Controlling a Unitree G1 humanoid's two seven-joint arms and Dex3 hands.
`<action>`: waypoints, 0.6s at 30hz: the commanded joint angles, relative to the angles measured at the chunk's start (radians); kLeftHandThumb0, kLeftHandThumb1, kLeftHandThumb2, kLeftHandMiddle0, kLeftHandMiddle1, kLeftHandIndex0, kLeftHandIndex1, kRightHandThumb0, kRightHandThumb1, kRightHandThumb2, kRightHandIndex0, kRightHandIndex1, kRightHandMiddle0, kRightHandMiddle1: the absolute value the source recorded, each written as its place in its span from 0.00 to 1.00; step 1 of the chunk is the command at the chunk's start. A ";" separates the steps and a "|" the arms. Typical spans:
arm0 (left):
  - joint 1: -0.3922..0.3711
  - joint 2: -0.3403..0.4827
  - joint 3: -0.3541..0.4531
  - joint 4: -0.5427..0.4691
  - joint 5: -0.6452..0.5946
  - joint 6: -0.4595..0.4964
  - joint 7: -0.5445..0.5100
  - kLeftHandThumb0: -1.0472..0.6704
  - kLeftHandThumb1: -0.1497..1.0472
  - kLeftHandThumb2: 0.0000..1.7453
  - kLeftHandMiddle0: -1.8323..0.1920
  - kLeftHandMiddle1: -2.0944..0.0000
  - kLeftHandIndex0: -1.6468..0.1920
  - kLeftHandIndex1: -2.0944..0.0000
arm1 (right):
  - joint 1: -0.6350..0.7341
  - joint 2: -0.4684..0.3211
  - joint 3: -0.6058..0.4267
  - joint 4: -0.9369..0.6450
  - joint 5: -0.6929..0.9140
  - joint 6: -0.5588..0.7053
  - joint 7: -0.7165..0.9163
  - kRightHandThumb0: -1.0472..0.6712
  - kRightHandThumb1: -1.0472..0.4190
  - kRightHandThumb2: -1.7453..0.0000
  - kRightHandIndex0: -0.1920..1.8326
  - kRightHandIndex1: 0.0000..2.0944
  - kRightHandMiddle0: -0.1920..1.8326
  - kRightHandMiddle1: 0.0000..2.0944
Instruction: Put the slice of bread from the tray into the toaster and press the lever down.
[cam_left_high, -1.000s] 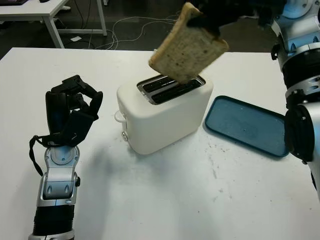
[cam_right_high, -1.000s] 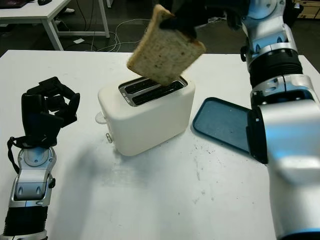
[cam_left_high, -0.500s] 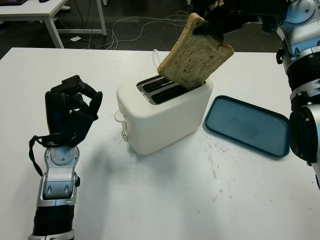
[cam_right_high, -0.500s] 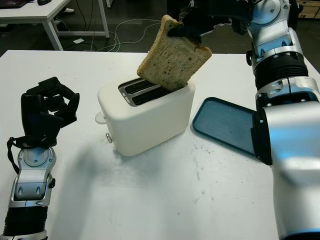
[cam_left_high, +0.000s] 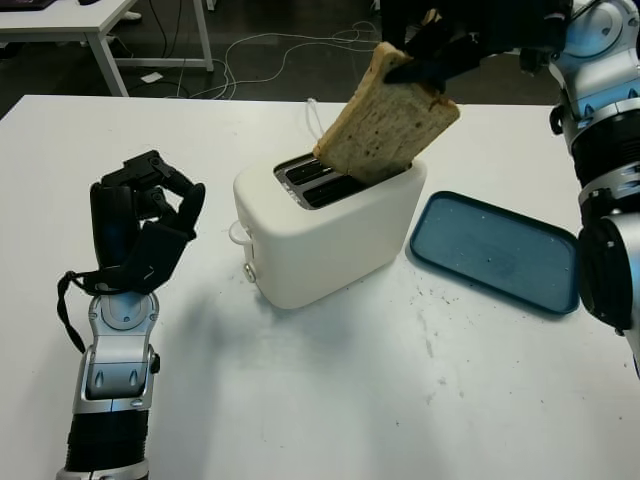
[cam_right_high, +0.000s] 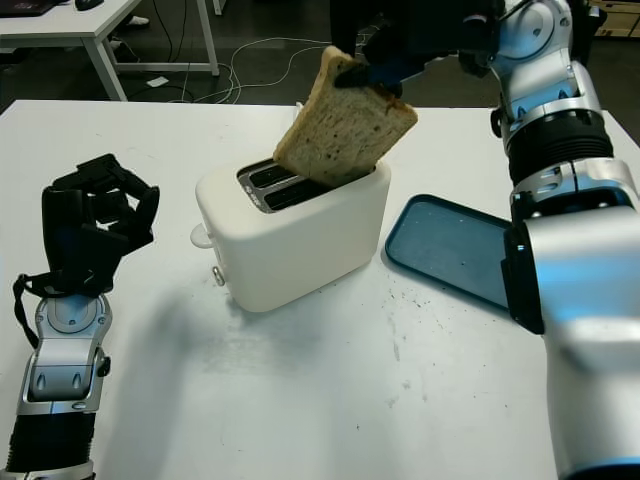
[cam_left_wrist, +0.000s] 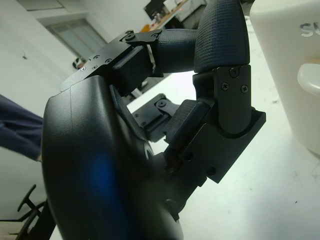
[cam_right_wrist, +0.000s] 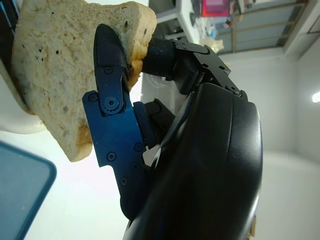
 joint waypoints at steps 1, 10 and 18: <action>0.014 -0.004 0.001 -0.004 0.000 -0.004 0.007 0.09 0.61 0.46 0.27 0.30 0.32 0.30 | 0.004 0.013 0.013 -0.017 -0.006 -0.027 0.024 0.31 0.09 0.76 0.61 0.83 0.48 0.83; 0.019 -0.004 0.003 -0.007 0.002 -0.004 0.006 0.09 0.62 0.45 0.27 0.30 0.32 0.30 | 0.008 0.042 0.071 -0.121 -0.024 0.010 0.073 0.30 0.09 0.77 0.65 0.83 0.54 0.83; 0.018 -0.005 0.002 -0.007 0.004 -0.002 0.010 0.10 0.61 0.45 0.27 0.30 0.32 0.30 | -0.004 0.048 0.123 -0.188 -0.064 0.057 0.117 0.32 0.09 0.77 0.65 0.83 0.55 0.83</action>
